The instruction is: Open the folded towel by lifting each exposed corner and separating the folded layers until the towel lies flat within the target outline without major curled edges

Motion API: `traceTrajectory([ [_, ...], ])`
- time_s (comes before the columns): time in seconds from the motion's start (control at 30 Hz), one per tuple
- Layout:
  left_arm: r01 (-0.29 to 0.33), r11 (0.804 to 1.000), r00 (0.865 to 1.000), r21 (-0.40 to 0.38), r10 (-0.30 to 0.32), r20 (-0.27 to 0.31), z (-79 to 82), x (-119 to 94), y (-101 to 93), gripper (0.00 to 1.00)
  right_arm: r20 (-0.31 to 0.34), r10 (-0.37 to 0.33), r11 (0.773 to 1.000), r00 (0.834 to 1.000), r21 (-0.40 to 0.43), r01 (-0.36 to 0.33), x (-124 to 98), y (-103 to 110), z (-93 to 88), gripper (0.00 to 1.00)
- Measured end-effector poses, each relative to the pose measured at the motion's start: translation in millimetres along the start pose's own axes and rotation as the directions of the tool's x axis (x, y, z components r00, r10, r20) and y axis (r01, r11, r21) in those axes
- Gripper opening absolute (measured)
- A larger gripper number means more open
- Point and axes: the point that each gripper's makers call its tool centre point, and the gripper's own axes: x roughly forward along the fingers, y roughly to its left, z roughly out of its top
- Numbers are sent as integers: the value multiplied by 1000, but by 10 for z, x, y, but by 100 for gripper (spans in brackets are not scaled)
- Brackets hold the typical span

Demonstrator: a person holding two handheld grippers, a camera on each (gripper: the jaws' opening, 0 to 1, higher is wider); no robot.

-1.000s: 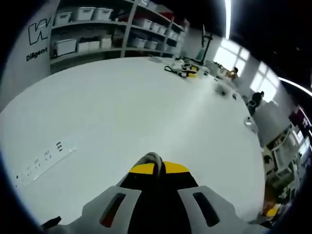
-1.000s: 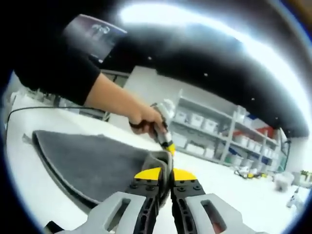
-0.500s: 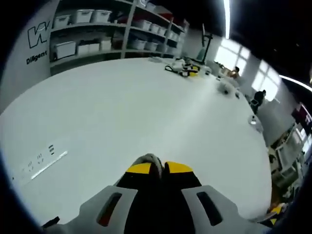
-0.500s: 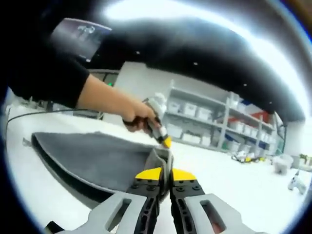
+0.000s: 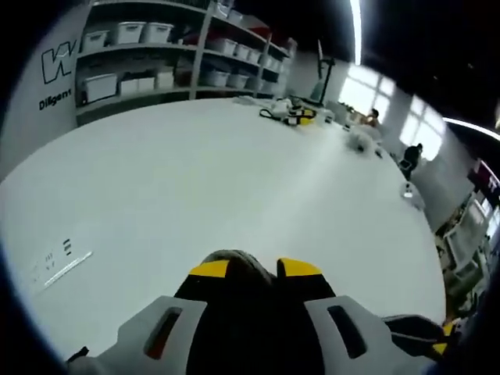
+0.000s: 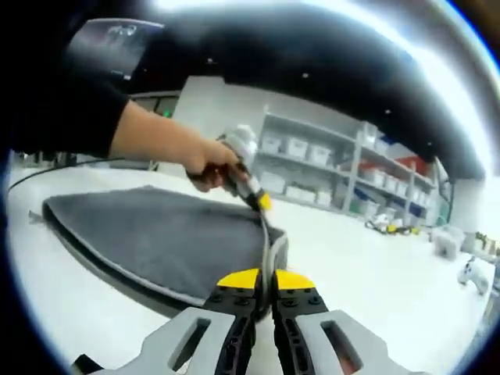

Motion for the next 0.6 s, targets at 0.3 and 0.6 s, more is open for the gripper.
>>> traceTrajectory([
  [0.3,30,999,998,31,-31,51,23,-54,20,25,-50,-20,999,999,-41,18,-1,-29,-92,1],
  [0.6,79,994,985,75,-90,148,156,-96,-93,39,-69,-38,997,997,-66,34,-16,-63,-123,3],
])
